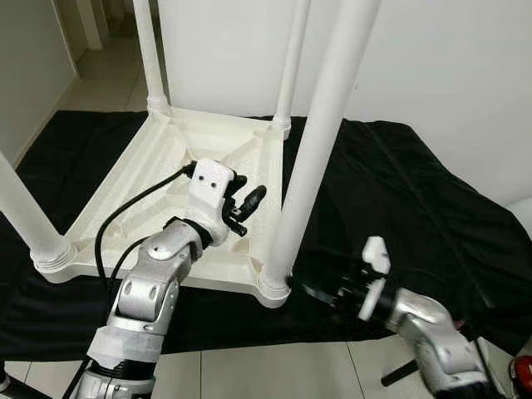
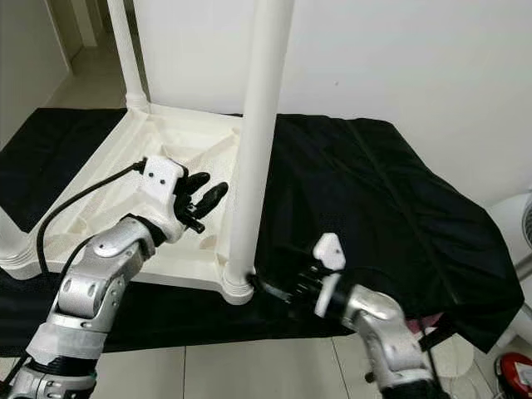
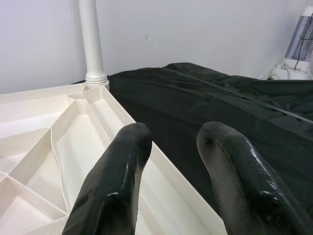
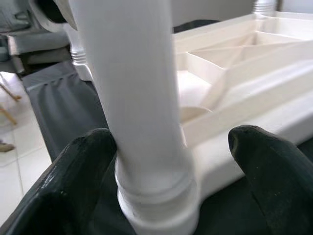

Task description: Building children table

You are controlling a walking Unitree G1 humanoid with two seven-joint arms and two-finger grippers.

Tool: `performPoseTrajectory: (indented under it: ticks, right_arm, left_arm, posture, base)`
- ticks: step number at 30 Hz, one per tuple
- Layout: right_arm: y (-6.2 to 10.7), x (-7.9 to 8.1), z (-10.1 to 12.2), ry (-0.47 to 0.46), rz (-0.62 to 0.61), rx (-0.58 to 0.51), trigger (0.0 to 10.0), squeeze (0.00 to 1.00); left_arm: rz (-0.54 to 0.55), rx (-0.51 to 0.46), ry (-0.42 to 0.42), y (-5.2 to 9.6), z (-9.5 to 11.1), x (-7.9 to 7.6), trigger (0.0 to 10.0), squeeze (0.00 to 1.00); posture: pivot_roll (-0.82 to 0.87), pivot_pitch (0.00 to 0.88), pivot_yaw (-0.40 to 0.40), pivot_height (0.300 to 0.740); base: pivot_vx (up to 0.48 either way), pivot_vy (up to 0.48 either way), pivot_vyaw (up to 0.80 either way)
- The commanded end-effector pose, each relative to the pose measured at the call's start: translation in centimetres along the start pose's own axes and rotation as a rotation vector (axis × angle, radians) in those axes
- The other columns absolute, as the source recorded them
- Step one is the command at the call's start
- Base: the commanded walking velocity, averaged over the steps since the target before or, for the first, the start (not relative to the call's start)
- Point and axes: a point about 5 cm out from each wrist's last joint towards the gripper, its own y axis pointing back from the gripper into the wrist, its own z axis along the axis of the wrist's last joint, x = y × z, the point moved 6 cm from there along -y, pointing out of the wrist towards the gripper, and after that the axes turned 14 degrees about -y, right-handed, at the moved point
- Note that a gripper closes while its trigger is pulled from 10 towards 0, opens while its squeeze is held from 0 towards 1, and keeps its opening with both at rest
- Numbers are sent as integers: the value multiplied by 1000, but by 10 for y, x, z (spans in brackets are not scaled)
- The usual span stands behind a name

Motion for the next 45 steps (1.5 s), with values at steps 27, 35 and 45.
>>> performPoseTrajectory:
  ticks: [27, 35, 45]
  right_arm:
    - [12, -52, 10, -8, -293, -81, 10000, 0]
    - [17, -56, 13, 59, -282, -44, 10000, 0]
    - [9, -56, 14, 86, -241, -20, 10000, 0]
  left_arm:
    - [-135, 140, -218, 34, -39, 5, 10000, 0]
    - [-365, 75, -114, 39, -27, -62, 10000, 0]
    - [-420, 50, -32, 38, -19, -85, 10000, 0]
  posture:
    - [6, 0, -87, 740]
    - [-7, 0, -84, 740]
    - [-9, 0, -90, 740]
  base:
    - [0, 0, 0]
    - [0, 0, 0]
    - [0, 0, 0]
